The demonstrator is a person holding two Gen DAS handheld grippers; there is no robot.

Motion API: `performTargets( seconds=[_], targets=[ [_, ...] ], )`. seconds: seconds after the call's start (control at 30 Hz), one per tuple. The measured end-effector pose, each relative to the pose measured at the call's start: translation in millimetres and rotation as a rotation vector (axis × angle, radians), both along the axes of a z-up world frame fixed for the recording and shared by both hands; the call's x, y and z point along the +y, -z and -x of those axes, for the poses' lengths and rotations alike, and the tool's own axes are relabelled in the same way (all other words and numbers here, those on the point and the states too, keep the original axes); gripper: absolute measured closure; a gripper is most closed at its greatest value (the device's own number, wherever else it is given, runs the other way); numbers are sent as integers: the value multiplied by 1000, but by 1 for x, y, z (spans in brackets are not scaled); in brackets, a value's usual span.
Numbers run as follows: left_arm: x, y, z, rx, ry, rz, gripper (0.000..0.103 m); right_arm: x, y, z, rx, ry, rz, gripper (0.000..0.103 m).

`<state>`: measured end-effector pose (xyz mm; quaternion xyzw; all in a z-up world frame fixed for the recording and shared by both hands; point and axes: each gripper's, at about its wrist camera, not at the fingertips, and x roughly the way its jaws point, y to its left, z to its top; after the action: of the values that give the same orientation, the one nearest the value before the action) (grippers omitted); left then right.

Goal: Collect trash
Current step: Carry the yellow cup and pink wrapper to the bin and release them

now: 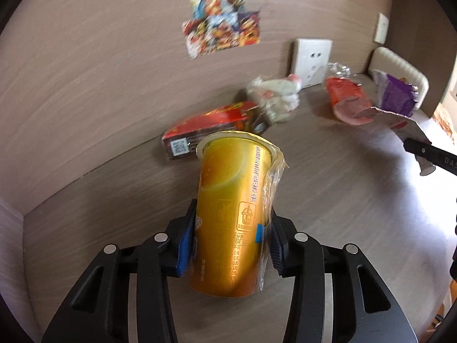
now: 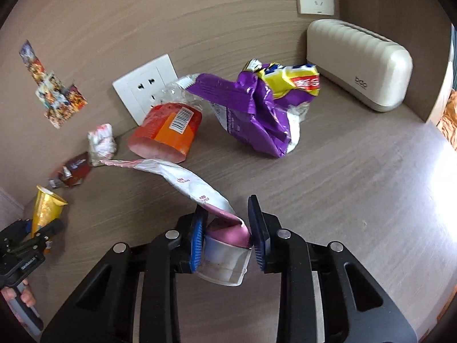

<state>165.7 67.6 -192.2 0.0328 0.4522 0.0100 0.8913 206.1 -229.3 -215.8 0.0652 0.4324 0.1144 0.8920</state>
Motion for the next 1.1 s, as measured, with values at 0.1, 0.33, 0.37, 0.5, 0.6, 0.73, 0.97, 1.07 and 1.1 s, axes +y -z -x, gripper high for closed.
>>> performTargets(
  seconds=[0.1, 0.33, 0.37, 0.5, 0.6, 0.73, 0.97, 1.07, 1.1],
  targets=[
    [-8, -8, 8, -18, 15, 13, 60, -8, -11, 19, -27, 1, -12, 72],
    [-62, -29, 23, -44, 99, 29, 60, -36, -31, 55, -62, 40, -26, 72],
    [-69, -32, 23, -45, 116, 31, 60, -40, -32, 61, -64, 48, -26, 72],
    [-112, -36, 41, -46, 208, 42, 60, -73, -36, 92, -67, 108, -25, 72],
    [-150, -35, 51, -37, 285, 55, 60, -96, -38, 116, -66, 151, -15, 72],
    [-204, -30, 67, -19, 402, 64, 60, -137, -39, 152, -51, 236, 2, 72],
    [-299, -17, 108, 31, 607, 70, 60, -201, -31, 209, -2, 384, 32, 72],
    [-332, -11, 125, 50, 685, 66, 60, -228, -23, 234, 26, 456, 33, 72],
    [-348, -6, 133, 63, 722, 65, 60, -235, -20, 240, 34, 473, 31, 72]
  ],
)
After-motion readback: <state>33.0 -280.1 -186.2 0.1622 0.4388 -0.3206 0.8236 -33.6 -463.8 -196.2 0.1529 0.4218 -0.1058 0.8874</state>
